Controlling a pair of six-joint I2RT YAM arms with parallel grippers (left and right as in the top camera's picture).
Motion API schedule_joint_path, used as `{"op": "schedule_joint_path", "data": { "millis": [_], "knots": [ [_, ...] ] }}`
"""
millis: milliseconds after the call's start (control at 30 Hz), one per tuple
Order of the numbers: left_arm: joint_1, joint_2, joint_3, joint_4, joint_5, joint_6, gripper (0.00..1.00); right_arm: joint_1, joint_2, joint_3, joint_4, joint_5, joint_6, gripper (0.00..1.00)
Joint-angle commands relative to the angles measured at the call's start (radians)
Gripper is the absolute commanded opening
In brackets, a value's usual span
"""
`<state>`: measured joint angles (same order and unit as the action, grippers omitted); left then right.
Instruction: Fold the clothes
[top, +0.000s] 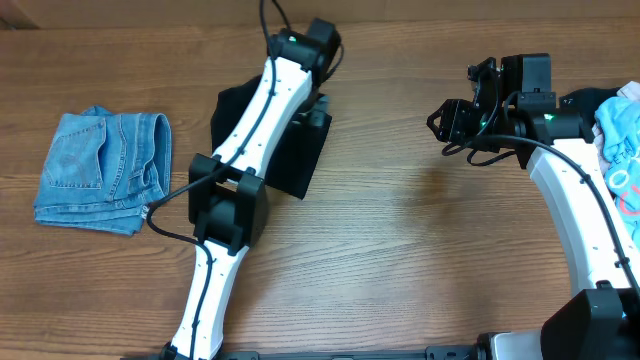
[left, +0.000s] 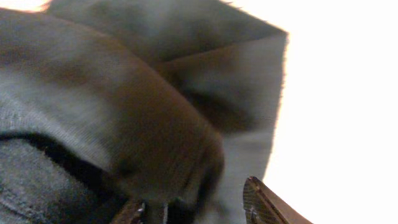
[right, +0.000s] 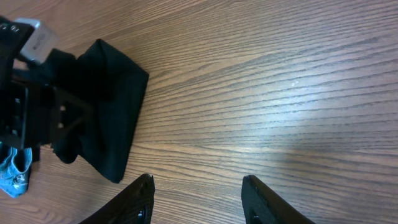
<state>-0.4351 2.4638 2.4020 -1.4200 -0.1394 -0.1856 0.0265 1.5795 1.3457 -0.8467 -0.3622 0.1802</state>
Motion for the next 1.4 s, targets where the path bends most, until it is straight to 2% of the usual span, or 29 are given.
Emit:
{"op": "schedule_joint_path", "data": {
  "millis": [0, 167, 233, 400, 467, 567, 600, 633, 667, 733, 767, 800, 833, 1000, 1133, 1367],
  "knots": [
    [-0.053, -0.002, 0.018, 0.039, 0.236, -0.018, 0.52, 0.0, -0.006, 0.012, 0.003, 0.002, 0.002, 0.5],
    [-0.07, -0.005, 0.056, 0.008, 0.291, -0.026, 0.52, 0.0, -0.006, 0.012, 0.003, 0.002, 0.002, 0.5],
    [-0.07, -0.005, 0.085, -0.024, 0.31, -0.026, 0.47, 0.0, -0.006, 0.012, 0.003, 0.003, 0.002, 0.5],
    [-0.047, -0.005, 0.222, -0.133, 0.17, -0.058, 0.44, 0.0, -0.006, 0.011, 0.001, 0.003, 0.002, 0.5],
    [-0.016, -0.007, 0.303, -0.163, 0.117, -0.058, 0.51, 0.0, -0.006, 0.011, -0.002, 0.003, 0.002, 0.5],
    [0.04, -0.007, 0.36, -0.164, 0.113, -0.049, 0.64, 0.0, -0.006, 0.011, -0.005, 0.003, 0.002, 0.5],
    [0.064, -0.006, 0.36, -0.159, 0.113, -0.026, 0.64, 0.0, -0.006, 0.011, -0.005, 0.003, 0.002, 0.5],
    [0.085, 0.001, 0.353, -0.152, 0.113, -0.006, 0.62, 0.0, -0.006, 0.011, -0.005, 0.003, 0.002, 0.5],
    [0.107, 0.008, 0.341, -0.145, 0.113, 0.005, 0.56, 0.0, -0.006, 0.011, -0.005, 0.003, 0.002, 0.5],
    [0.153, 0.032, 0.294, -0.118, 0.126, 0.024, 0.38, 0.0, -0.006, 0.011, -0.008, 0.003, 0.002, 0.5],
    [0.171, 0.039, 0.27, -0.103, 0.14, 0.034, 0.23, 0.0, -0.006, 0.011, -0.009, 0.003, 0.002, 0.5],
    [0.189, 0.05, 0.24, -0.078, 0.142, 0.037, 0.12, 0.0, -0.006, 0.011, -0.013, 0.003, 0.002, 0.5],
    [0.21, 0.064, 0.208, -0.036, 0.145, 0.042, 0.04, 0.0, -0.006, 0.011, -0.019, 0.003, 0.002, 0.5],
    [0.214, 0.102, 0.202, 0.016, 0.295, 0.134, 0.04, 0.0, -0.006, 0.011, -0.024, 0.003, 0.002, 0.5],
    [0.176, 0.129, 0.202, -0.073, 0.47, 0.23, 0.04, 0.0, -0.006, 0.011, -0.027, 0.003, 0.002, 0.49],
    [0.108, 0.091, 0.214, -0.254, 0.496, 0.242, 0.04, 0.0, -0.006, 0.011, -0.026, 0.003, 0.002, 0.49]
  ]
}}
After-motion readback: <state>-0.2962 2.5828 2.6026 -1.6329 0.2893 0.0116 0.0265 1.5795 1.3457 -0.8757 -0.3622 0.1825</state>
